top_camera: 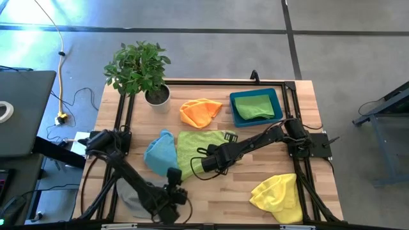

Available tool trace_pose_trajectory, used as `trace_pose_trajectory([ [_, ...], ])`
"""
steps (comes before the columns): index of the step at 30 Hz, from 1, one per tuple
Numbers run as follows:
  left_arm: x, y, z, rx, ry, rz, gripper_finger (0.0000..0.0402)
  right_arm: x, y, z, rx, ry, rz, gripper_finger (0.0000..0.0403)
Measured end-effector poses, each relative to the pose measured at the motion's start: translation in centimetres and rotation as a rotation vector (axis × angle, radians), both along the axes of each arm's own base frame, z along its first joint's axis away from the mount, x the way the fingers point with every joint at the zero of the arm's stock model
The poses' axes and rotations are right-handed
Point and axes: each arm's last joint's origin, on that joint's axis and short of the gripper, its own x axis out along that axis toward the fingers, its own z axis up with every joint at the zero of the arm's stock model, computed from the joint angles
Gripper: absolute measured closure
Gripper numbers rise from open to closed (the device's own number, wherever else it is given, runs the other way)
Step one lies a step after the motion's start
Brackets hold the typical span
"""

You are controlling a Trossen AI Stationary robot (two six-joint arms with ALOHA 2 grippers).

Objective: Fold microfiber towels
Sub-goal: Fold the light green microfiber cloth

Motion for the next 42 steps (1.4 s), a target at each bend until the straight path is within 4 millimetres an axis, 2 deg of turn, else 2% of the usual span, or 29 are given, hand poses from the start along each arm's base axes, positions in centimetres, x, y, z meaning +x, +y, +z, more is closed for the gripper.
trace_pose_trajectory([
  [6, 0.0, 1.5, -2.2, -0.076, 0.057, 0.031, 0.0225, 0.0, 0.0, 0.0, -0.001, 0.000, 0.000, 0.0402],
  [10, -0.3, 2.6, -3.4, -0.067, 0.083, 0.056, 0.0225, 0.0, 0.0, 0.0, 0.000, 0.000, 0.000, 0.0402],
  [21, -0.1, 4.4, -4.5, -0.141, 0.113, 0.096, 0.0233, 0.1, 0.0, 0.0, 0.004, -0.010, 0.007, 0.0402],
  [25, 0.1, 4.8, -4.5, -0.161, 0.133, 0.089, 0.0258, 0.1, 0.0, 0.0, 0.004, -0.012, 0.007, 0.0402],
  [31, 0.4, 5.0, -4.6, -0.213, 0.165, 0.086, 0.0318, 0.1, 0.0, 0.0, 0.004, -0.008, 0.017, 0.0402],
  [37, 0.4, 4.0, -4.2, -0.212, 0.172, 0.063, 0.0389, 0.1, 0.1, 0.0, 0.003, -0.005, 0.025, 0.0402],
  [42, 0.4, 3.2, -3.0, -0.155, 0.197, 0.060, 0.0392, -0.4, 0.7, 0.0, -0.002, 0.031, 0.058, 0.0402],
])
